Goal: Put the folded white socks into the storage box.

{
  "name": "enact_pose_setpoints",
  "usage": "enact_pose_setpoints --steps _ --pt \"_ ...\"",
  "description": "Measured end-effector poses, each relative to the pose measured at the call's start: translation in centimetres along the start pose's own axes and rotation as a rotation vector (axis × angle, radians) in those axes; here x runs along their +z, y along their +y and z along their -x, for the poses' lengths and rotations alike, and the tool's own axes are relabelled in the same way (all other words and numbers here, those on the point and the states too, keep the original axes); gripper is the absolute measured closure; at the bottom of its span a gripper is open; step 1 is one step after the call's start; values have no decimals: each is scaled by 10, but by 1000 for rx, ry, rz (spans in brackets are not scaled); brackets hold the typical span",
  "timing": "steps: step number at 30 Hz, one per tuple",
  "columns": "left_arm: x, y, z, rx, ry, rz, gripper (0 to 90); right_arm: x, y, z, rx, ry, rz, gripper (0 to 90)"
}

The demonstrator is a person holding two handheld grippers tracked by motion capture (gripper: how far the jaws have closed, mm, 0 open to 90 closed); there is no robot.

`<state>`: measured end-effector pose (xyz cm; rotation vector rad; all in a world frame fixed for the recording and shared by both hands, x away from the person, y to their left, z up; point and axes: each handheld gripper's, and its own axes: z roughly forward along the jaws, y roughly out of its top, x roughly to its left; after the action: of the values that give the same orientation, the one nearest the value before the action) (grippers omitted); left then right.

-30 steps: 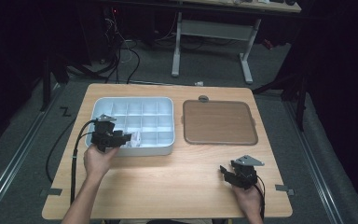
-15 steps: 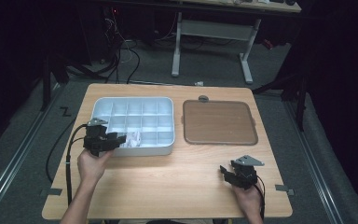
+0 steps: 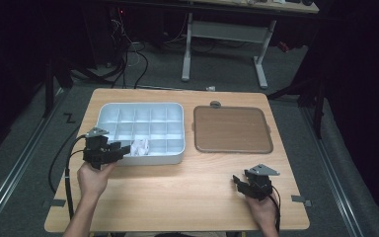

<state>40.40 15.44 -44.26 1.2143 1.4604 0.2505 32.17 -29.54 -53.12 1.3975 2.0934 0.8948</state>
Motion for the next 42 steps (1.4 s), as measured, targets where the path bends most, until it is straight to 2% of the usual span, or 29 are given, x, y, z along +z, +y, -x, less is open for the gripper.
enact_pose_setpoints --steps 10,13,42 --pt "-9 -1 -1 -16 -8 15 517 0 0 0 0 0 0 456" --pt "-12 -1 -1 -8 -10 16 516 0 0 0 0 0 0 456" --pt "-38 -10 -8 -80 -54 35 505 0 0 0 3 -1 -1 456"
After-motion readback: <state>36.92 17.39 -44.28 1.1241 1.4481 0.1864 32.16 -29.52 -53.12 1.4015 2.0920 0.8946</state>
